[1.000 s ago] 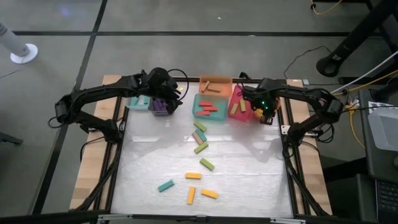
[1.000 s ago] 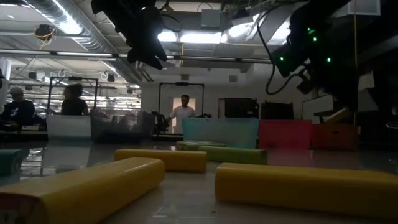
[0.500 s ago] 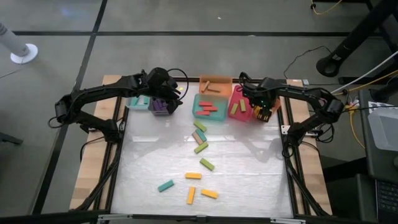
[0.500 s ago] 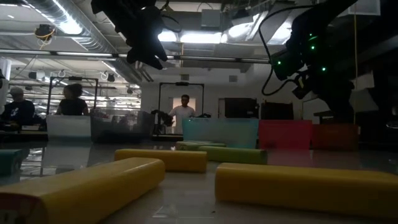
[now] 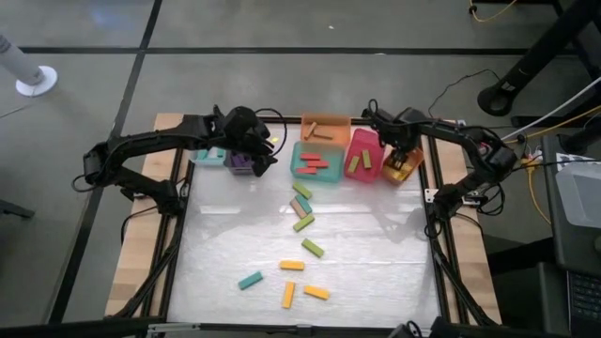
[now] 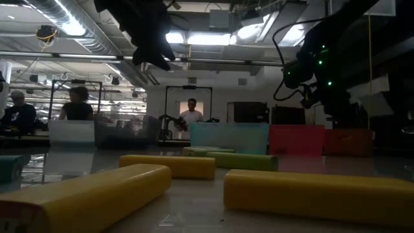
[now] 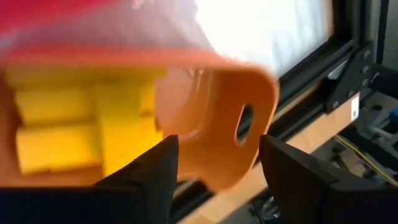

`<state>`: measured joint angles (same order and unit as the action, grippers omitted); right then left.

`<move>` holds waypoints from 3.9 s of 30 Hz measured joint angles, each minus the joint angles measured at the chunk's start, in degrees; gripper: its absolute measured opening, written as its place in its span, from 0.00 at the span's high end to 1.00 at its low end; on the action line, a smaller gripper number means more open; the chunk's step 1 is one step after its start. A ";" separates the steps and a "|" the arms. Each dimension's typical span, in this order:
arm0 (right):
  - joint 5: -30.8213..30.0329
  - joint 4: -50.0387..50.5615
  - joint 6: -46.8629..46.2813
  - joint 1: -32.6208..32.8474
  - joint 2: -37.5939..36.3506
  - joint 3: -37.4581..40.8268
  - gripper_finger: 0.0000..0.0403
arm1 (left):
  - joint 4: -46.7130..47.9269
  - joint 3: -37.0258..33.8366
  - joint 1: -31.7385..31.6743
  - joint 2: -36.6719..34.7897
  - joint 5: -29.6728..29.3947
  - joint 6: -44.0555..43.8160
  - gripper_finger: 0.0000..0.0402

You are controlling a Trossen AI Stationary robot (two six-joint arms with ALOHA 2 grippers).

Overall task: Sort blocks
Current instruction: Put the brown block into the left orange bin

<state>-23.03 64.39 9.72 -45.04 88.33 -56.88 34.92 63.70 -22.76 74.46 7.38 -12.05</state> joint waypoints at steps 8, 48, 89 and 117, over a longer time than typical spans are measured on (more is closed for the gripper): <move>0.10 -10.55 0.06 -1.14 1.62 0.00 0.49 | -0.02 0.00 1.60 0.00 -0.02 0.02 0.55; 2.41 10.90 -9.78 -1.11 2.21 -21.68 0.49 | -17.96 -0.74 17.71 19.31 4.07 28.74 0.55; 28.12 -4.19 -23.05 36.61 2.16 -30.93 0.49 | -10.38 -0.61 18.75 33.84 2.60 39.19 0.55; 26.35 -6.86 -42.73 54.74 3.27 -30.26 0.49 | -12.50 -0.65 11.93 17.71 6.79 31.41 0.80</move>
<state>3.33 57.53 -33.02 9.70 91.61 -87.14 22.42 63.06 -10.83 92.16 14.17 19.36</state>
